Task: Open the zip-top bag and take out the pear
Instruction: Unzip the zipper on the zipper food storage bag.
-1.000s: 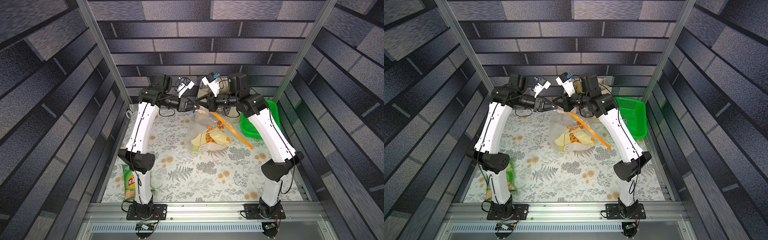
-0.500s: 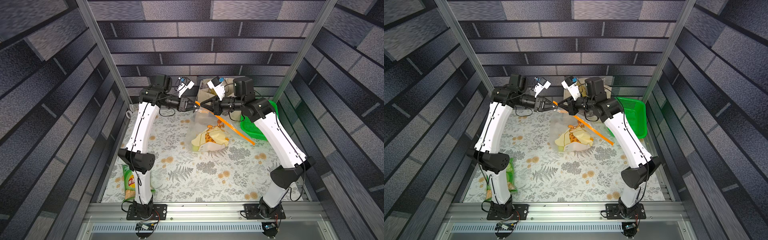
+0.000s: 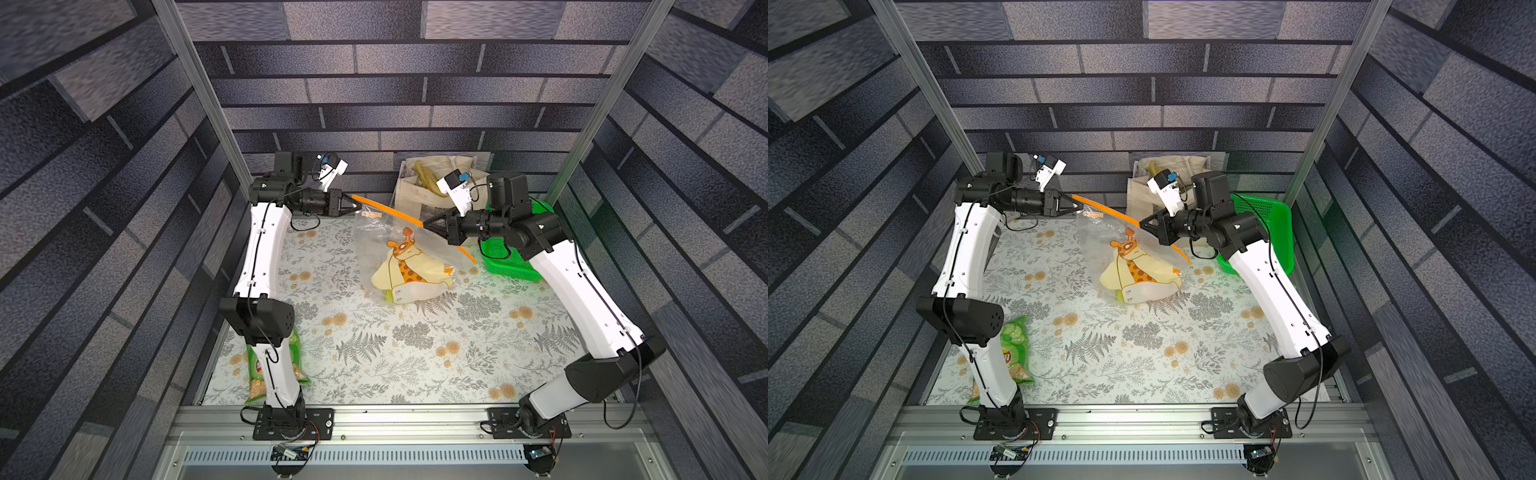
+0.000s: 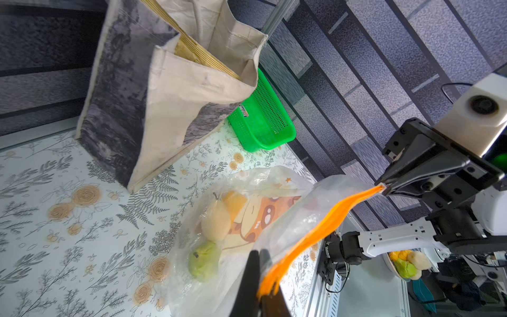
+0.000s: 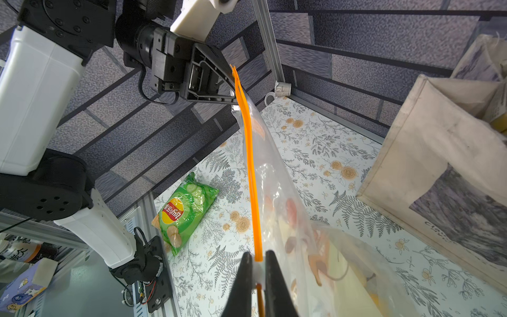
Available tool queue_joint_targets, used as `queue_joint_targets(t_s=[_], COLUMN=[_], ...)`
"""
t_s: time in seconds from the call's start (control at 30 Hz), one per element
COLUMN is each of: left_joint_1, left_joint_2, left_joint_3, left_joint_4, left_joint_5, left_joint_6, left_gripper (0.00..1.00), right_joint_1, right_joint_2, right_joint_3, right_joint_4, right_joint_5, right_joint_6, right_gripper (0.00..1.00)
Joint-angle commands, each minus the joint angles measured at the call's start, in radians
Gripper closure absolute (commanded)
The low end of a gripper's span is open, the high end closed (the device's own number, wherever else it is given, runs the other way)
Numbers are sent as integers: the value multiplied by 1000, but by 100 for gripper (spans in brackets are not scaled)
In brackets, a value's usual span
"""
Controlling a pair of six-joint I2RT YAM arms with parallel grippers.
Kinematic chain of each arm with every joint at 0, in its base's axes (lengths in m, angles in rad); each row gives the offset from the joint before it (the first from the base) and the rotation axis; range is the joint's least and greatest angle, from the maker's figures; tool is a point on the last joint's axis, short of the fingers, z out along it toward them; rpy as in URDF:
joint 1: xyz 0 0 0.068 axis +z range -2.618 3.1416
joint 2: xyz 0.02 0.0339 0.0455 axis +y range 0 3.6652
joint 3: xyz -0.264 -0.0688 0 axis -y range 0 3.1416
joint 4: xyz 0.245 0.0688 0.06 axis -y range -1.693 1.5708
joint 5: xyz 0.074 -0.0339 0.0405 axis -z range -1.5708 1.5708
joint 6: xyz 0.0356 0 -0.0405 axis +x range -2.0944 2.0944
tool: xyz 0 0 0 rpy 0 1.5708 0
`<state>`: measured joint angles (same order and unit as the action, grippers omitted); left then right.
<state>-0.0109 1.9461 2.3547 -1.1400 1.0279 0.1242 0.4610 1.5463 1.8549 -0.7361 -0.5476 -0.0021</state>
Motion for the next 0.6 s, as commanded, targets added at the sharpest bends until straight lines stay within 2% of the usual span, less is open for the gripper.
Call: queue_joint_targets(t_s=[0.0, 0.23, 0.57], left_joint_1=[72, 118, 134], left_joint_2=[-42, -57, -66], left_joint_3=[1, 5, 12], left_joint_4=[60, 80, 86], left_joint_5=[-169, -261, -244], left_joint_6=[-47, -71, -59], left_gripper=[100, 100, 100], right_joint_1=[-33, -84, -127], right_joint_2=[-71, -120, -135], right_joint_3=[-27, -94, -121], right_joint_4=[-52, -40, 19], right_joint_5=[33, 41, 39], right_joint_6=[-8, 15, 62], right_gripper=[100, 100, 100])
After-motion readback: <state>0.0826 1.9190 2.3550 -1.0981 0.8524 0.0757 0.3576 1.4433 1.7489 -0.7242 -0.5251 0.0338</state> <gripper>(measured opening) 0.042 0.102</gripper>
